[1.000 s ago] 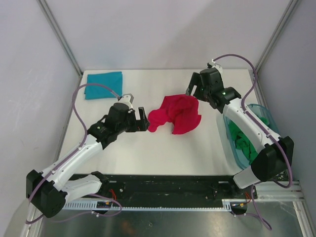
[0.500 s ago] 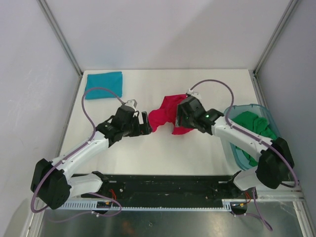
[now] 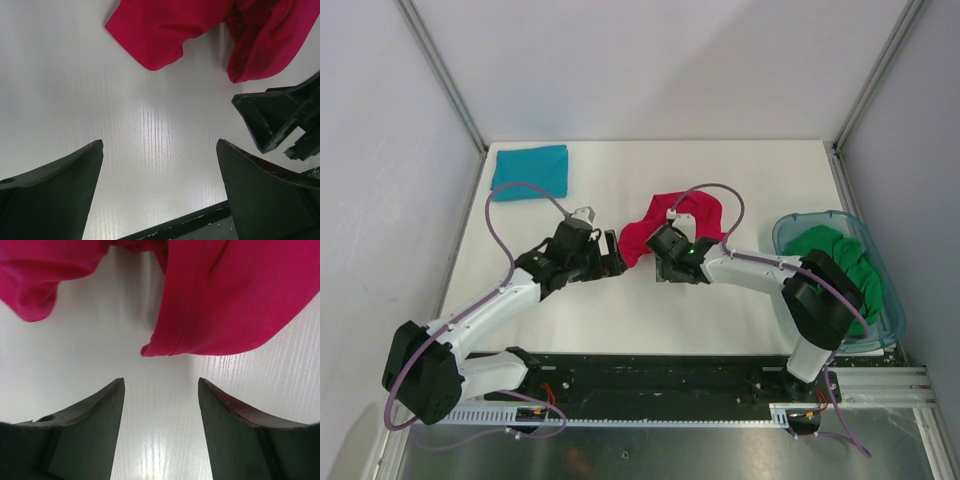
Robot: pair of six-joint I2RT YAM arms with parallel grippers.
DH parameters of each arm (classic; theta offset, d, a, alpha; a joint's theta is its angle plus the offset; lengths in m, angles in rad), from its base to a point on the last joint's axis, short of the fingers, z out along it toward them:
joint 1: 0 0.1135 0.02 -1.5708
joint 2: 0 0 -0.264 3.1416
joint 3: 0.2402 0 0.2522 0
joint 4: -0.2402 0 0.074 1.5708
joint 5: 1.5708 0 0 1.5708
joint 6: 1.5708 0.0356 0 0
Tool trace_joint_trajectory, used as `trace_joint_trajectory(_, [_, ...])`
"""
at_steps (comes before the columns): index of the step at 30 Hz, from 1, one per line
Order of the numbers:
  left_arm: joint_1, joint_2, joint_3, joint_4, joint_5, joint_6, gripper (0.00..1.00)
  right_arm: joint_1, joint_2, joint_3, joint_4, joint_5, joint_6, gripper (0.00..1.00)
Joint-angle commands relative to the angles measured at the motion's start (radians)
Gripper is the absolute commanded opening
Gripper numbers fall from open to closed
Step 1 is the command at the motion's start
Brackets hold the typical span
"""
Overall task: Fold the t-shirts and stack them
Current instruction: Flatten out the tshirt
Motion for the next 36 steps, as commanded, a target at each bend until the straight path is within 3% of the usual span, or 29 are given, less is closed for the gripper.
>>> trace_joint_trajectory(1, [0.009,-0.023,-0.01,0.041,-0.008,-0.022,0.99,0.025,0.061,0.047,-0.016,0.161,0.039,0.66])
trace_joint_trajectory(7, [0.009,-0.018,-0.035,0.056,-0.002,-0.025,0.99,0.056,0.148,0.116,-0.07,0.293,0.045,0.7])
trace_joint_trajectory(13, [0.009,-0.023,-0.051,0.07,-0.004,-0.025,1.0,0.056,0.194,0.154,-0.088,0.387,0.038,0.66])
trace_joint_trajectory(16, [0.011,-0.02,-0.055,0.074,-0.005,-0.026,0.99,0.049,0.216,0.176,-0.098,0.404,0.023,0.51])
trace_joint_trajectory(20, [0.011,-0.015,-0.06,0.086,-0.01,-0.029,0.99,0.025,0.192,0.197,-0.147,0.425,0.01,0.09])
trace_joint_trajectory(22, [0.011,-0.003,-0.063,0.101,-0.004,-0.036,0.99,0.006,0.142,0.2,-0.171,0.426,-0.01,0.02])
trace_joint_trajectory(30, [0.007,0.118,-0.018,0.211,0.094,-0.07,0.97,-0.126,-0.17,0.313,-0.245,0.383,-0.184,0.0])
trace_joint_trajectory(36, [-0.022,0.188,0.006,0.268,0.13,-0.08,0.94,-0.257,-0.259,0.447,-0.257,0.26,-0.262,0.0])
